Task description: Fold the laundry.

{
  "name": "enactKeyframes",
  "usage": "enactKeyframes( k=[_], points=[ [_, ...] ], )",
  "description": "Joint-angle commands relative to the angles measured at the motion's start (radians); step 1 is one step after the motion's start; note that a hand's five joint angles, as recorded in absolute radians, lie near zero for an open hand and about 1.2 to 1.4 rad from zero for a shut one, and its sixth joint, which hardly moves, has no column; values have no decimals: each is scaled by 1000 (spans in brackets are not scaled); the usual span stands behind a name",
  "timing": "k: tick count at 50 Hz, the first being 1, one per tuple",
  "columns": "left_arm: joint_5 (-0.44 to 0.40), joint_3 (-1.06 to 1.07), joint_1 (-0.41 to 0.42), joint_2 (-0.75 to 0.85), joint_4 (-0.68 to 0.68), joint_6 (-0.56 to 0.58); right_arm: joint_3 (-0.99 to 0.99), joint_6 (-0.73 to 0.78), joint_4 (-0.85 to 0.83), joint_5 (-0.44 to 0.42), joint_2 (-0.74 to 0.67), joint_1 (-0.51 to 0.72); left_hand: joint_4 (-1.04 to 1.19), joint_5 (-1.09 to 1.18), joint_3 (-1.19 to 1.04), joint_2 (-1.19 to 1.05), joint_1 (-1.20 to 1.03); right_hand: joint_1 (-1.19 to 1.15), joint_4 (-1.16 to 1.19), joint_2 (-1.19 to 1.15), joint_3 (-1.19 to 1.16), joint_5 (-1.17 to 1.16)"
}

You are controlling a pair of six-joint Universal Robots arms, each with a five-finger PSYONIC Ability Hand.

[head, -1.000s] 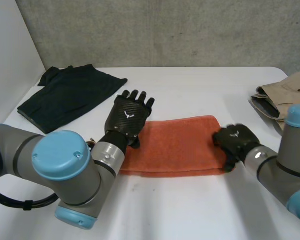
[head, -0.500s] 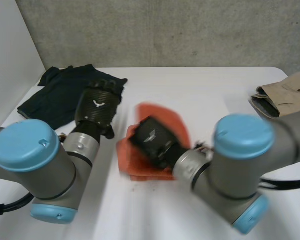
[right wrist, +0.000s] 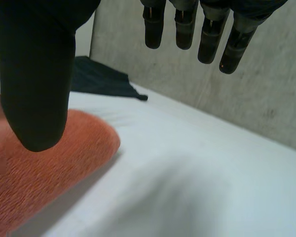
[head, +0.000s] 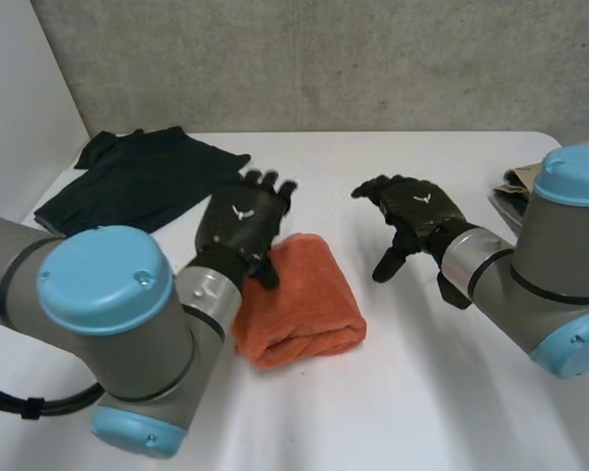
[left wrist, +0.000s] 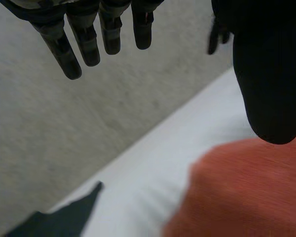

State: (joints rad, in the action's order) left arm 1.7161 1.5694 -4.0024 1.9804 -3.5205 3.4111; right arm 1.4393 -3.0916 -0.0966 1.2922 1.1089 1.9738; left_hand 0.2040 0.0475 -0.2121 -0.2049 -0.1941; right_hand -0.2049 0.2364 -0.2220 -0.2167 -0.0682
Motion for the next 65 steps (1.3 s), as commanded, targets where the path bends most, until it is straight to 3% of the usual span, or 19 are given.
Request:
enactKeyframes(
  k=[1,11,20,30,34,38,40,45,50,54,65],
  points=[
    [34,-32,14,9,170,-82,-100,18,107,-33,-72,43,-17,-35,25,18,7,30,-62,47,42,68],
    [65,-64,13,84,298,-96,-243,16,265,-71,-185,114,4,-14,4,-3,-14,30,-62,47,42,68],
    [66,-121,-33,205,402,-93,-312,50,296,-62,-302,122,4,-14,4,-3,-14,30,-62,47,42,68],
    [45,-147,-86,224,394,-47,-313,261,298,42,-284,140,-2,-20,10,3,-8,30,-62,47,42,68],
    [-13,-160,-90,144,391,-55,-257,271,250,55,-183,158,-8,-26,16,9,-2,30,-62,47,42,68],
    [-101,-172,-95,58,384,-58,-128,271,88,58,-80,161,-17,-35,25,18,7,30,-62,47,42,68],
    [-162,-190,-93,20,383,-55,5,281,-50,61,-5,171,-17,-35,25,18,7,30,-62,47,42,68],
    [-263,-233,-115,-54,394,-55,224,303,-179,44,89,174,-14,-32,22,15,4,30,-62,47,42,68],
    [-378,-244,-158,-84,428,-64,335,338,-219,39,85,177,-8,-26,16,9,-2,30,-62,47,42,68],
    [-423,-244,-165,-86,451,-76,377,363,-279,36,72,200,-8,-26,16,9,-2,30,-62,47,42,68],
    [-428,-241,-165,-84,451,-85,305,381,-417,48,-87,244,-17,-35,25,18,7,30,-62,47,42,68]
  ],
)
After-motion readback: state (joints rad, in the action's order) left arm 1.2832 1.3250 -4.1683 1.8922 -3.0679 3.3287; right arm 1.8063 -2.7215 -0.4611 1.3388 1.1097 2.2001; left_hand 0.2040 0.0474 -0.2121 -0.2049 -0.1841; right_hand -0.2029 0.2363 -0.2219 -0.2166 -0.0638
